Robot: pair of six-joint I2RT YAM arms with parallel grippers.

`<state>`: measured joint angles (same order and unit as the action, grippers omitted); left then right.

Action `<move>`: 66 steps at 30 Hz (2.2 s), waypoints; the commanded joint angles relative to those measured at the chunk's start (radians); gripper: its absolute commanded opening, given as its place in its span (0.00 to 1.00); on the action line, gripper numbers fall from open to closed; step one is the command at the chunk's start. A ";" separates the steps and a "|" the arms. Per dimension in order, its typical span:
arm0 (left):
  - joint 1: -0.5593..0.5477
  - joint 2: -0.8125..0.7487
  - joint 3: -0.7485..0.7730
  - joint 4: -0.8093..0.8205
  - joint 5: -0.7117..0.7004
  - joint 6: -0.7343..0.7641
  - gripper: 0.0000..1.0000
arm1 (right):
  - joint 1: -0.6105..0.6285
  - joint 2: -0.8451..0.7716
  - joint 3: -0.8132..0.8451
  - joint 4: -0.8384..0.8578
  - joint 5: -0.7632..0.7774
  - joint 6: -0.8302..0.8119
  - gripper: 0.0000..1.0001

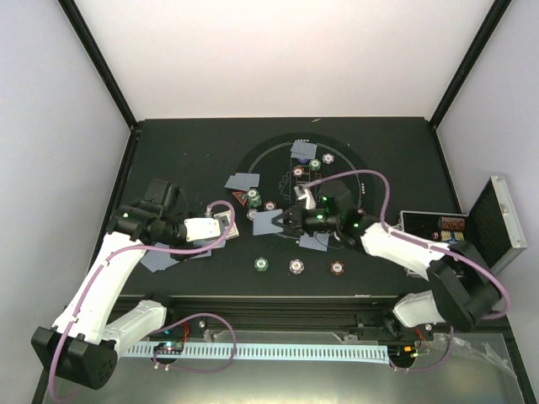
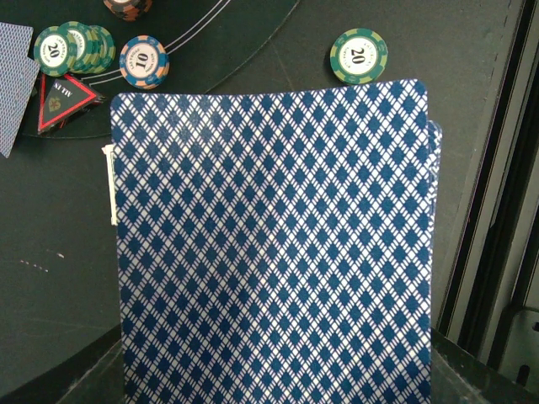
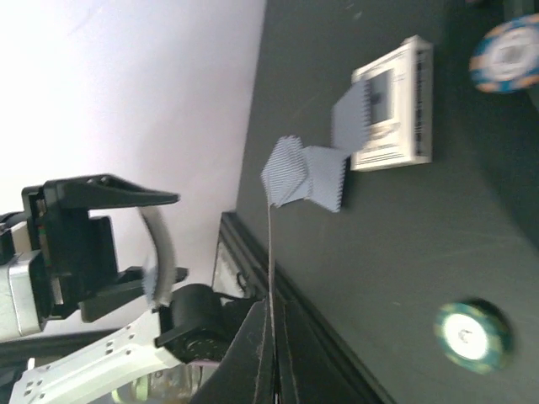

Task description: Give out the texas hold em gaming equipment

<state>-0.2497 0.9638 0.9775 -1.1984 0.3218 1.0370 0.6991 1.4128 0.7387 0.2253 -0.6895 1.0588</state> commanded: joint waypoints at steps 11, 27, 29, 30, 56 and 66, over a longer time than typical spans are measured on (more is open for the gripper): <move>0.001 0.003 0.016 0.016 0.024 0.012 0.02 | -0.297 -0.176 -0.312 -0.203 0.015 -0.170 0.01; 0.001 0.000 0.020 0.007 0.031 0.016 0.02 | -0.314 -0.234 -0.275 -0.473 0.254 -0.296 0.23; 0.001 0.001 0.021 0.008 0.033 0.018 0.02 | -0.314 -0.257 -0.244 -0.537 0.312 -0.314 0.32; 0.001 0.001 0.022 0.007 0.034 0.018 0.02 | -0.314 -0.268 -0.230 -0.560 0.337 -0.319 0.36; 0.001 0.013 0.033 0.005 0.062 0.013 0.01 | 0.205 0.148 0.140 0.213 0.025 0.169 0.76; 0.001 0.004 0.033 0.002 0.051 0.015 0.02 | 0.266 0.344 0.259 0.345 -0.026 0.258 0.76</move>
<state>-0.2497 0.9771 0.9775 -1.1973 0.3485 1.0386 0.9497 1.7164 0.9573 0.4801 -0.6788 1.2686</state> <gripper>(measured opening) 0.639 0.763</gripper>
